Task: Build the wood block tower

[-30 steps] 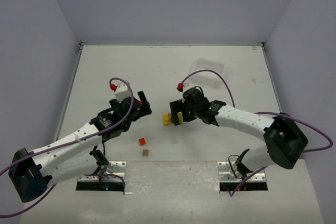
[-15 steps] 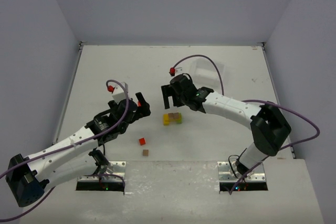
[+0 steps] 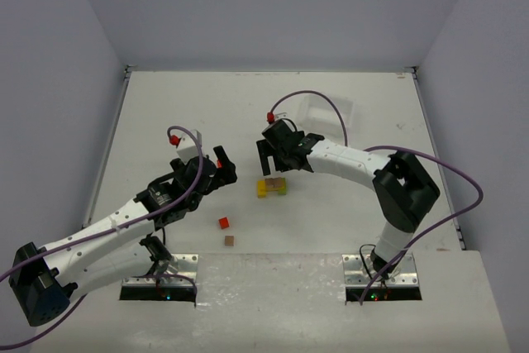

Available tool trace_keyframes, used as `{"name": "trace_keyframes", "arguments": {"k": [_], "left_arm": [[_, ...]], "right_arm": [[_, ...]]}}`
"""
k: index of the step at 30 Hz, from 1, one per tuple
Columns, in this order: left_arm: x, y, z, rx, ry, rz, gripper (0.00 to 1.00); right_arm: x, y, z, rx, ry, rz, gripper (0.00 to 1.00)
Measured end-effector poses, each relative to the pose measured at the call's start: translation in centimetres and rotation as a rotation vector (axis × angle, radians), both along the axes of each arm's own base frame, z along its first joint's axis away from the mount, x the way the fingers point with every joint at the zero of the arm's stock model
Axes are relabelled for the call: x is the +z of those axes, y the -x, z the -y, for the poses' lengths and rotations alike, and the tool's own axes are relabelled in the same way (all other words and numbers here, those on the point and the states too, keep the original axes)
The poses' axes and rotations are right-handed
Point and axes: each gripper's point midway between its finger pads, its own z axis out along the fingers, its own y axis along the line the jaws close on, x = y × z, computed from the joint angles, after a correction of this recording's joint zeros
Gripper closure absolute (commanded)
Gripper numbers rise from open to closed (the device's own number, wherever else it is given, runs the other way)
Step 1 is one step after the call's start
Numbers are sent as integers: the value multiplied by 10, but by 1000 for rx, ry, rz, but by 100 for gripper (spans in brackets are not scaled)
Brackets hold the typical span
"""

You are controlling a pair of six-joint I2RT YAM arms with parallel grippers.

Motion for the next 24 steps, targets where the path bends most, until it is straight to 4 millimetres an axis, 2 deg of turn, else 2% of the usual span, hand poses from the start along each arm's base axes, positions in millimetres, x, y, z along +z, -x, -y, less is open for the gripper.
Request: {"name": "trace_keyframes", "arguments": {"k": [13,24], "left_arm": [[0,0,-1,5,-4,1,0],[0,0,-1,6,-4,2,0]], "right_arm": [[-7,9,7,-8,19,-33,1],[-4,12,10,-8,11,-29,1]]}}
